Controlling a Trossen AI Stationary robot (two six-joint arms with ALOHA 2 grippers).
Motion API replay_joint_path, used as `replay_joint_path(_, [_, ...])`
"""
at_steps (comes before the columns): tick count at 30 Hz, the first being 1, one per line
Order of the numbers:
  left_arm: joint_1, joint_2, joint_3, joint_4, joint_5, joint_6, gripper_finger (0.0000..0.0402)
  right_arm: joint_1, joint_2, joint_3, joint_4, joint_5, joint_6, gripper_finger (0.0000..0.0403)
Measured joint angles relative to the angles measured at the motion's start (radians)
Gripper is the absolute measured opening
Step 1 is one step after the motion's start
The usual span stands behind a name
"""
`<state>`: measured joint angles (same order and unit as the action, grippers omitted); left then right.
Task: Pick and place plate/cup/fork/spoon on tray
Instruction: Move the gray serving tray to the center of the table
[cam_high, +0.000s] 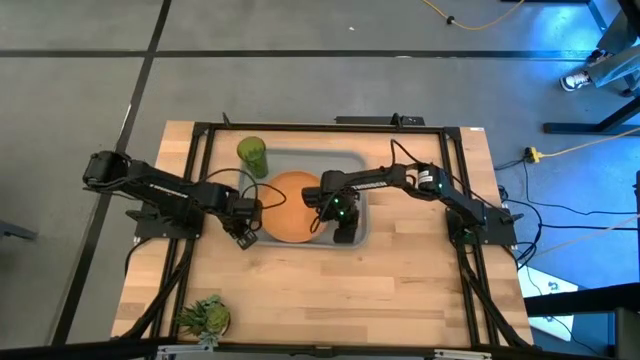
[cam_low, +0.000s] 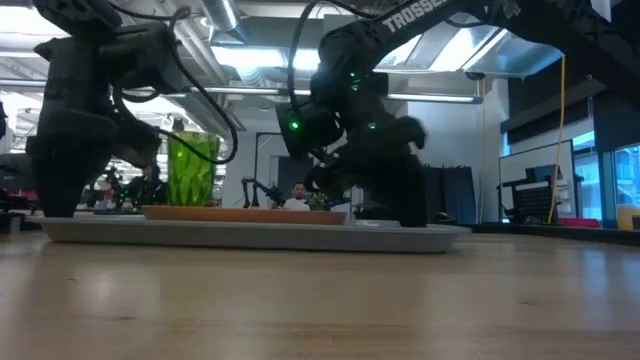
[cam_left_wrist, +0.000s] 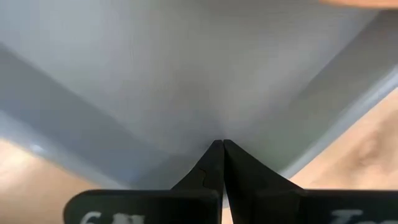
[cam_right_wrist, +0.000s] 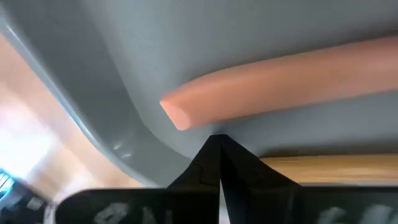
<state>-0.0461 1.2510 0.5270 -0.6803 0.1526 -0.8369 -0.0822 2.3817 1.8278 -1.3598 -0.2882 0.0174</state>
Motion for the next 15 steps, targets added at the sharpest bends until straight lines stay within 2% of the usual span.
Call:
replay_joint_path(6, [-0.074, 0.037, 0.001, 0.069, -0.011, -0.052, 0.0000, 0.027, -0.049, -0.116, 0.033, -0.025, 0.007, 0.0004])
replay_joint_path(15, [-0.115, 0.095, 0.002, 0.181, 0.038, -0.097, 0.0000, 0.035, -0.229, -0.363, 0.196, -0.050, 0.090, 0.0004])
